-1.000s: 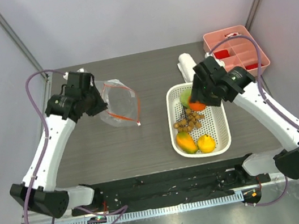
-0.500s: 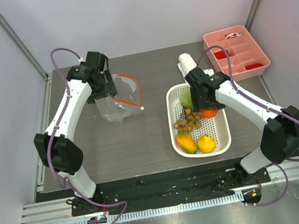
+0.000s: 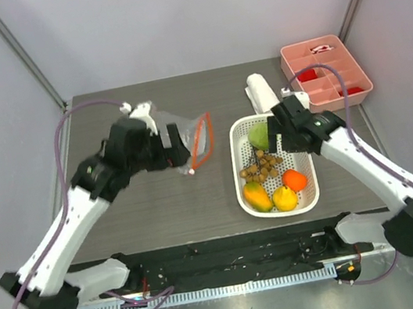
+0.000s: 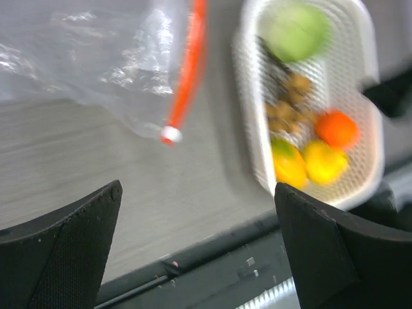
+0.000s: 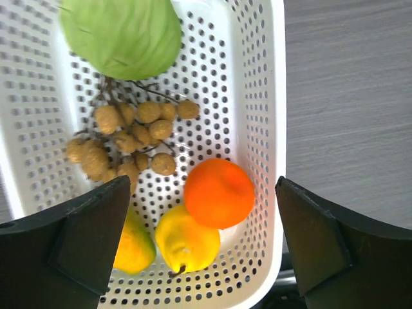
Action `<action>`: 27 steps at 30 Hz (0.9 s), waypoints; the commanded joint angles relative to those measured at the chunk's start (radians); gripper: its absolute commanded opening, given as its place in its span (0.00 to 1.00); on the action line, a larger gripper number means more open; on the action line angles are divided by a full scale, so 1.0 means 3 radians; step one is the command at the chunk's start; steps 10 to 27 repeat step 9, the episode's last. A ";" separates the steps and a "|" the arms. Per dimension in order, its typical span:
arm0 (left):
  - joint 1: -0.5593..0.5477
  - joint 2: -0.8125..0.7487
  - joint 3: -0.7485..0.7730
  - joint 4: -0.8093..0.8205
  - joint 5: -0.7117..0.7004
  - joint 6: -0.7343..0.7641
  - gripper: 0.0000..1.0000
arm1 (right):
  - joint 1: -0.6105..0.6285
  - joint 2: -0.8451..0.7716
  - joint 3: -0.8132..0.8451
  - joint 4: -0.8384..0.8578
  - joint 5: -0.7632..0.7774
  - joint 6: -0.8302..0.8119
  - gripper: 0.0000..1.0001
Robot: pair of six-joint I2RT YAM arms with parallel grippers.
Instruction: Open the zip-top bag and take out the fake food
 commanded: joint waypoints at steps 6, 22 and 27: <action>-0.0534 -0.1966 -0.1561 0.1832 0.0350 -0.0125 1.00 | 0.0041 -0.0994 -0.0344 0.0670 -0.0616 -0.0046 1.00; -0.0539 -0.2070 -0.1455 0.1838 0.0283 0.0085 1.00 | 0.0046 -0.1183 -0.0427 0.0885 -0.0771 -0.0051 1.00; -0.0539 -0.2070 -0.1455 0.1838 0.0283 0.0085 1.00 | 0.0046 -0.1183 -0.0427 0.0885 -0.0771 -0.0051 1.00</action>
